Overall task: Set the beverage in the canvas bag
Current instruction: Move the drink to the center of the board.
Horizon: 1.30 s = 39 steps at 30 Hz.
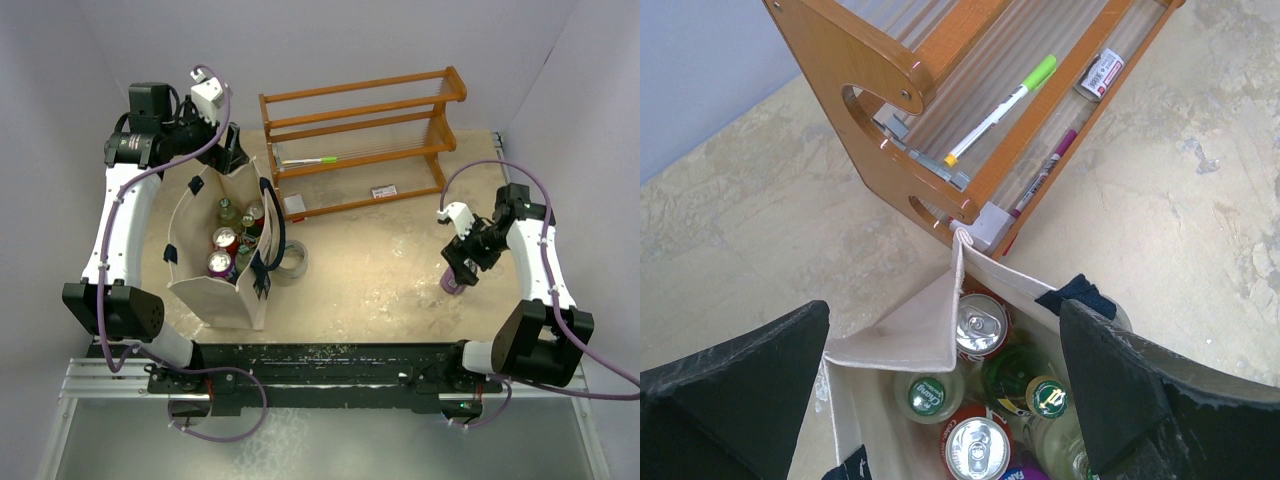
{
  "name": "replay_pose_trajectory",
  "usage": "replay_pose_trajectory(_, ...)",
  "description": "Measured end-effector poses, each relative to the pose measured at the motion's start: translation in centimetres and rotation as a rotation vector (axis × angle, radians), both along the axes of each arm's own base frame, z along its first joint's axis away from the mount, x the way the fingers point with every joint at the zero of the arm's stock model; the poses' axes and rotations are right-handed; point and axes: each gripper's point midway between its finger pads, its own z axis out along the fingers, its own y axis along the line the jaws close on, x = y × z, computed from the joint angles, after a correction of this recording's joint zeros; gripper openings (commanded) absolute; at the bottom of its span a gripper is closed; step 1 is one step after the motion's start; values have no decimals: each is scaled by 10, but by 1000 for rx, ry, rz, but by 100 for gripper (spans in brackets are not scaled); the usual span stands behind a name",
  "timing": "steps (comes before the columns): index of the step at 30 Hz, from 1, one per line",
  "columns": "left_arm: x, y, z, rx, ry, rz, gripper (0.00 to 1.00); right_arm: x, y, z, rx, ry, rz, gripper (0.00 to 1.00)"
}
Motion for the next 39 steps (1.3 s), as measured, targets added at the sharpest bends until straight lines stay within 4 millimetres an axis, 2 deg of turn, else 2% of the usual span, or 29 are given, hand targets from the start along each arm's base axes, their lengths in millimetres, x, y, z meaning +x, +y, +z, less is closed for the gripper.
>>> replay_pose_trajectory(7,-1,-4,1,0,-2,-10,99,10,2,-18,2,9,-2,81)
replay_pose_trajectory(11,-1,-5,2,0,-7,-12,99,10,6,-27,0,16,3,64)
replay_pose_trajectory(17,0,-5,4,-1,-14,-12,99,17,16,-27,-16,-4,21,37)
replay_pose_trajectory(19,1,-5,6,-4,-19,-10,99,22,30,-26,-10,-20,52,31)
replay_pose_trajectory(22,3,-6,9,-11,-29,-5,99,31,63,-24,16,-52,106,26)
replay_pose_trajectory(28,5,-5,11,-14,-33,10,99,50,137,-10,114,-85,195,23)
replay_pose_trajectory(34,9,-1,12,-9,-36,51,99,76,201,-2,148,-119,264,23)
replay_pose_trajectory(39,11,3,13,2,-44,76,99,86,246,0,159,-144,324,22)
